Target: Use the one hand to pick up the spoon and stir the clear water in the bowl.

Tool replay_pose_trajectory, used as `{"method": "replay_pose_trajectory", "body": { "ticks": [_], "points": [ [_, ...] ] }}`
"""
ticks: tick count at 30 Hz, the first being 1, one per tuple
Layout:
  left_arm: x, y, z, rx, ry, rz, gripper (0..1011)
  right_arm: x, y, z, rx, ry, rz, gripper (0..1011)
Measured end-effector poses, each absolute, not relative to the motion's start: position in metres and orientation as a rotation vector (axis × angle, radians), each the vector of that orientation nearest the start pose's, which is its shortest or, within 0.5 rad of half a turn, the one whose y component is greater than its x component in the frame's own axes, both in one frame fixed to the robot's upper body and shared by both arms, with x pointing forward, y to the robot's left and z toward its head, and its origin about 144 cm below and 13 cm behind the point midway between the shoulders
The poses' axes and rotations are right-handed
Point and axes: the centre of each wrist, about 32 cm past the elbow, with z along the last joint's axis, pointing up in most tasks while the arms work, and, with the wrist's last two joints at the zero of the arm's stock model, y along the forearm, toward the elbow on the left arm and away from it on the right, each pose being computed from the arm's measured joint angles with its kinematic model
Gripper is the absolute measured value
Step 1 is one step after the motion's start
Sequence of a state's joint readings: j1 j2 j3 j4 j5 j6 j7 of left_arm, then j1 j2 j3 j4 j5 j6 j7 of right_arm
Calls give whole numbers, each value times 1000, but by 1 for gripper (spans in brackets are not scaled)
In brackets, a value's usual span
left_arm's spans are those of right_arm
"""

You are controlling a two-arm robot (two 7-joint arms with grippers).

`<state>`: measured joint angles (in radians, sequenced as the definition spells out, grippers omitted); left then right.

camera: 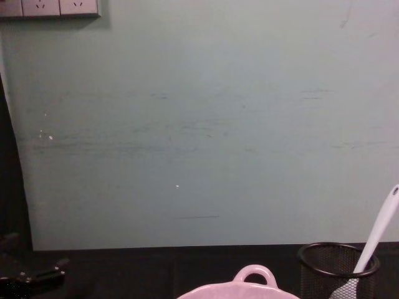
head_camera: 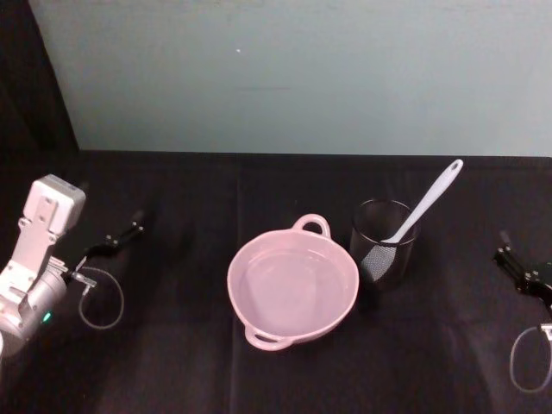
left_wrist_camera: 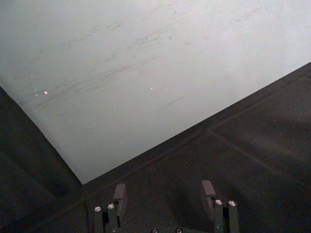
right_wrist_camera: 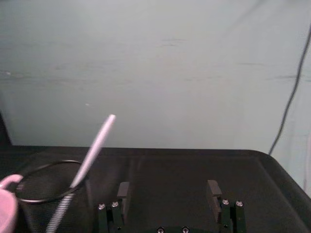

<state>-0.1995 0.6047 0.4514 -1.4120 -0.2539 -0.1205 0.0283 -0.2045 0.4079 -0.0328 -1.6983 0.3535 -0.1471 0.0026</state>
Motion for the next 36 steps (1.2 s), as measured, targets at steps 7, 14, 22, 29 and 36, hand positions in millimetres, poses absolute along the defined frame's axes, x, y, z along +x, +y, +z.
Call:
{"method": "replay_pose_trajectory", "body": {
  "ticks": [7,14,22,29,36],
  "points": [
    [489,310,1140,305,-285,1248,1005,406,-326,1134,-5,-62,-1514,1004],
    [489,310,1140,304,-285,1248,1005,407,-326,1135,-4,-57,-1520,1004],
    [489,310,1140,305,-285,1248,1005,407,-325,1135,-6,-57,-1518,1004],
    [489,310,1140,304,-285,1248,1005,407,-325,1135,-7,-56,-1516,1004],
    [489,310,1140,304,-285,1248,1005,407,-325,1135,-7,-57,-1515,1004]
  ]
}}
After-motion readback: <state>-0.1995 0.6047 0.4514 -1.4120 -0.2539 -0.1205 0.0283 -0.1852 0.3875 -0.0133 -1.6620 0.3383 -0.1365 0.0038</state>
